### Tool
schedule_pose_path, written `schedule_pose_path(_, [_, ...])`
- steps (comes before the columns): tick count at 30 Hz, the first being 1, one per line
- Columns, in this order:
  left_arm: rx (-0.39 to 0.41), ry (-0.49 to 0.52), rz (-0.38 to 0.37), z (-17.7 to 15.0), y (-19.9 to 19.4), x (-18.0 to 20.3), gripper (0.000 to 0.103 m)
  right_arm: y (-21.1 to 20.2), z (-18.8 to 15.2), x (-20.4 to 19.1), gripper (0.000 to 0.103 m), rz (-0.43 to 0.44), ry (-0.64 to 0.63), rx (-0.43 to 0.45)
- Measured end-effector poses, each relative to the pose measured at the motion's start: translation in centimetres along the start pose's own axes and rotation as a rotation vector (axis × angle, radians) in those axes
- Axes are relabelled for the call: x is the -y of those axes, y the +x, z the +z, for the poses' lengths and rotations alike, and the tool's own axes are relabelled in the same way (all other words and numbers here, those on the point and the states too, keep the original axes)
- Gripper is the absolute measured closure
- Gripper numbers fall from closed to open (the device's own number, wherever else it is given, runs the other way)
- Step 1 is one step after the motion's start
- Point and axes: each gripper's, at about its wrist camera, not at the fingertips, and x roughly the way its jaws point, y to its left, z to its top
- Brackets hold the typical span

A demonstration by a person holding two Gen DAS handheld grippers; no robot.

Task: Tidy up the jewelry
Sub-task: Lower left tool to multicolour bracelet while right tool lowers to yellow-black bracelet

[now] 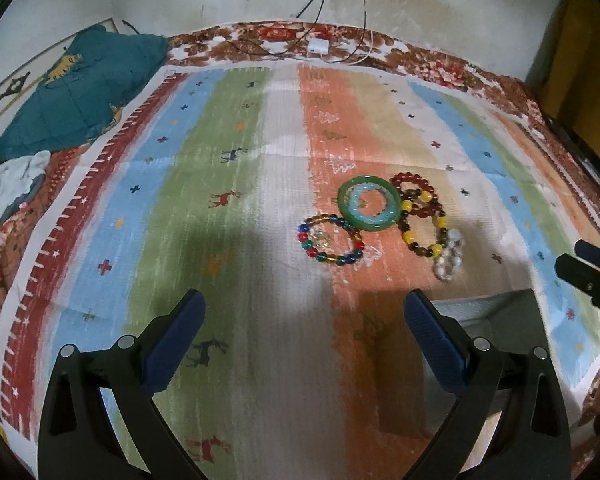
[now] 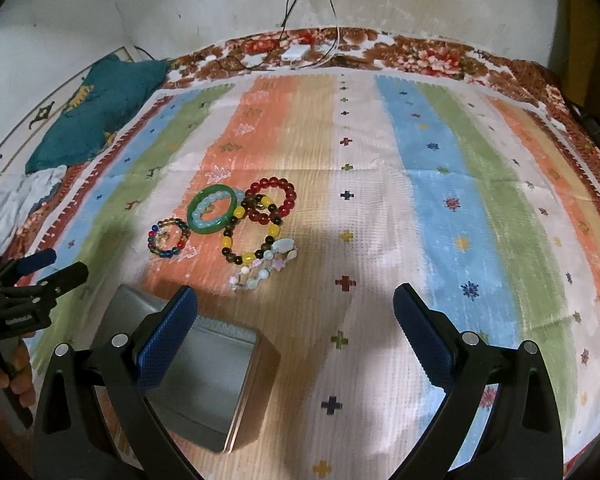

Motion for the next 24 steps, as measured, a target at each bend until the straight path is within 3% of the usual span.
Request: schedule_pose_path(24, [-0.173,-0.035,-0.057,3.0,7.9,-0.5,0.006,7.3,3.2,-0.2,0.004,0.007,-0.004,-0.12])
